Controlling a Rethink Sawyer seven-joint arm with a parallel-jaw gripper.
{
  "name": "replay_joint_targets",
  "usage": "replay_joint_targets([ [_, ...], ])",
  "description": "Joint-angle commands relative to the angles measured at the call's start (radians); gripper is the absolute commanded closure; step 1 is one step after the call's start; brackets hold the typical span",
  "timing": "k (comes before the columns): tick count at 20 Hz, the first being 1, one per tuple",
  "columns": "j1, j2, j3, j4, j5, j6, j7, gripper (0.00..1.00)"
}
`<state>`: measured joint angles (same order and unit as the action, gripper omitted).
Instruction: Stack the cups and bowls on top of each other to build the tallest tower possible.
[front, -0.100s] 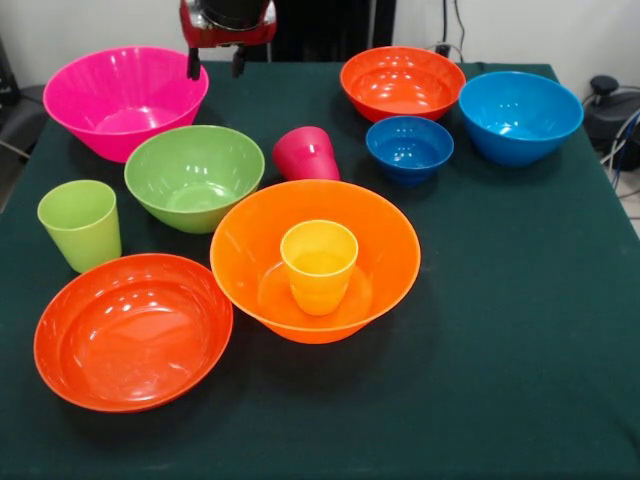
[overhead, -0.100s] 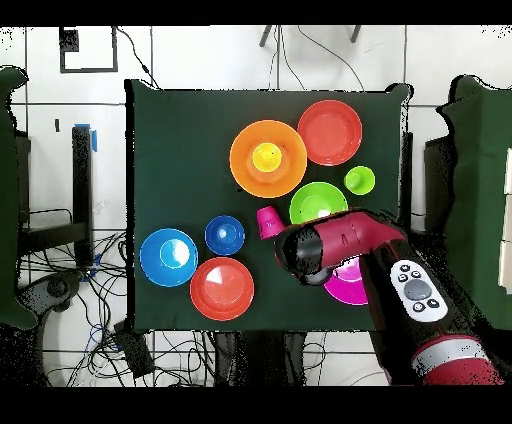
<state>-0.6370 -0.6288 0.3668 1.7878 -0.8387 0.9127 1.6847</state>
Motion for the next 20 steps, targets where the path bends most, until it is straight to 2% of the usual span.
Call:
replay_joint_targets([
  [1,0.013,0.074,-0.004,-0.074,-0.023,-0.023,-0.034,0.0],
  [9,0.019,0.116,-0.013,-0.124,-0.057,-0.053,-0.022,0.0],
  [20,0.027,0.104,-0.014,-0.138,-0.053,-0.044,-0.028,0.0],
])
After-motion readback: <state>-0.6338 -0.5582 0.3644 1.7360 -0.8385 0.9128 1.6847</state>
